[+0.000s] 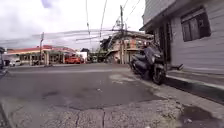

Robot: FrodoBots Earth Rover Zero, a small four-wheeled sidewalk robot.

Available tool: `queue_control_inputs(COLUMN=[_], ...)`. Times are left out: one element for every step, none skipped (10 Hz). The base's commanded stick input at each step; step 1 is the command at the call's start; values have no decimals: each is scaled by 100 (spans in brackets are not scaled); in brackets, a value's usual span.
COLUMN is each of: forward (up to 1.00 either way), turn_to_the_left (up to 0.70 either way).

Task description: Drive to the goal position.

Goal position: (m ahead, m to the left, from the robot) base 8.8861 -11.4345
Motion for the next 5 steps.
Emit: queue_control_inputs(forward=[70,70,70,70,70], turn_to_the_left=[0,0,0,0,0])
